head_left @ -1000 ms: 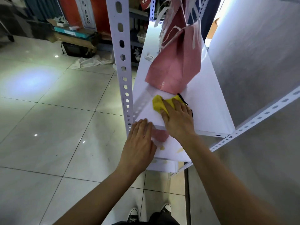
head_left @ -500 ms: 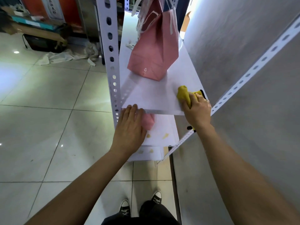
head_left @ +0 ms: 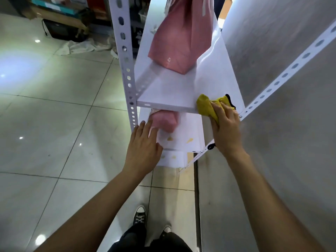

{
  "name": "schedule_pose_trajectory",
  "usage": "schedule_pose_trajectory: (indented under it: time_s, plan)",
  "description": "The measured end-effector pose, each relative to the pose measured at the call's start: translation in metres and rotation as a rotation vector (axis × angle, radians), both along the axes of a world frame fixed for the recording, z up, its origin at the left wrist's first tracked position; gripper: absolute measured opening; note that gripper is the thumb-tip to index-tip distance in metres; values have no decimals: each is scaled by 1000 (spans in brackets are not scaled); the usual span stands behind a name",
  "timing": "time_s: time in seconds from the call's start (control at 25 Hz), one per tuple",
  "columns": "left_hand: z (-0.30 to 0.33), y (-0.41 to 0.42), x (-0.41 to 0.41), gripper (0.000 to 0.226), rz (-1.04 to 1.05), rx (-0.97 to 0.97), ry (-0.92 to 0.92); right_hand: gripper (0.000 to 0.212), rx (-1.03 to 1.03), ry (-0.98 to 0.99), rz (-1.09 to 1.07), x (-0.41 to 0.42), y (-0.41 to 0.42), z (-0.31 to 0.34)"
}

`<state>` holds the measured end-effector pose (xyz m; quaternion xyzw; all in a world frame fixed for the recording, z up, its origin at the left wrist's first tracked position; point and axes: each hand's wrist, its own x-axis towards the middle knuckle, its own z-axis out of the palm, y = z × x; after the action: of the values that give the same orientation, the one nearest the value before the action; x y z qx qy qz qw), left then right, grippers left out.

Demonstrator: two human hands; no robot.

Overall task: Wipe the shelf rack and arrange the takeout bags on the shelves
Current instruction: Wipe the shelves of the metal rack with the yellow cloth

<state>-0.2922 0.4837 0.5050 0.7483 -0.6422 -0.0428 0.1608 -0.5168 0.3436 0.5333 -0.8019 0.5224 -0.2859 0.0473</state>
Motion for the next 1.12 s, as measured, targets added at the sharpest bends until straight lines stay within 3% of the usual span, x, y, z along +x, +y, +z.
schedule_pose_trajectory:
  time_s: [0.12,0.28,0.56,0.72,0.88,1.12]
  plan:
    - [-18,15,-21,46,17,17,80,42,43,-75,90,-17,23,-21]
    - [-59,35,-39,47,41,97,98,46,276,-207,124,-32,53,-90]
    - [-175,41,-51,49,94,221,140,42,432,-220,121,-14,27,-221]
    - [-217,34,-50,49,104,251,184,41,336,-82,-2,5,-26,-255]
    - [-251,24,-39,50,85,292,202,51,358,301,-76,16,-58,-298]
    - [-282,-1,-17,58,60,256,201,56,420,307,-34,36,-114,-325]
